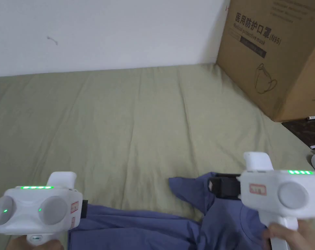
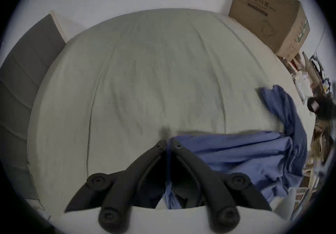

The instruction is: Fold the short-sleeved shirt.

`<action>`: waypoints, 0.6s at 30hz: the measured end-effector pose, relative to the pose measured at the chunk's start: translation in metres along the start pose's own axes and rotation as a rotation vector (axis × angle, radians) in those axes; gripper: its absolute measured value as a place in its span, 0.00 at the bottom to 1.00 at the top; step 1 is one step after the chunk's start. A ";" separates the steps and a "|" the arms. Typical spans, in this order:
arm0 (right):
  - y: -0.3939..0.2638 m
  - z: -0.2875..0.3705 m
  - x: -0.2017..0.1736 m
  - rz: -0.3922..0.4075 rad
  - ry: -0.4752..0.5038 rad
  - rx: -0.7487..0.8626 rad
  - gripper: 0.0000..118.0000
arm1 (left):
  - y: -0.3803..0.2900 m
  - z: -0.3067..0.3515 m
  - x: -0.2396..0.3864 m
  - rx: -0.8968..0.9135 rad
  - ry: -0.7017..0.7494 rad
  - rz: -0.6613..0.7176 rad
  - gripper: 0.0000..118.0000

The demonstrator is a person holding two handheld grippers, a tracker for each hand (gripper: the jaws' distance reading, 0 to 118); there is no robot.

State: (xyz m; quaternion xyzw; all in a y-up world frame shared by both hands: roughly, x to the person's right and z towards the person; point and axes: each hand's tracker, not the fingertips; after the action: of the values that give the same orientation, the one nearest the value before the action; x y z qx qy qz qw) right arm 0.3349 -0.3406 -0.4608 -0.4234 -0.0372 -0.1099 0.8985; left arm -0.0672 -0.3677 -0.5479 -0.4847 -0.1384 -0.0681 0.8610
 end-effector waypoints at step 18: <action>0.046 -0.103 0.021 0.056 -0.134 -0.220 0.02 | 0.004 0.020 -0.003 0.016 -0.034 0.015 0.02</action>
State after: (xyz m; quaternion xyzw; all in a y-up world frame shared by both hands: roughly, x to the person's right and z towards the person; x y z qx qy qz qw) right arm 0.3634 -0.3946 -0.5581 -0.5268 -0.0729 -0.0595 0.8447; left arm -0.0729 -0.3483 -0.5423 -0.4798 -0.1498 -0.0522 0.8629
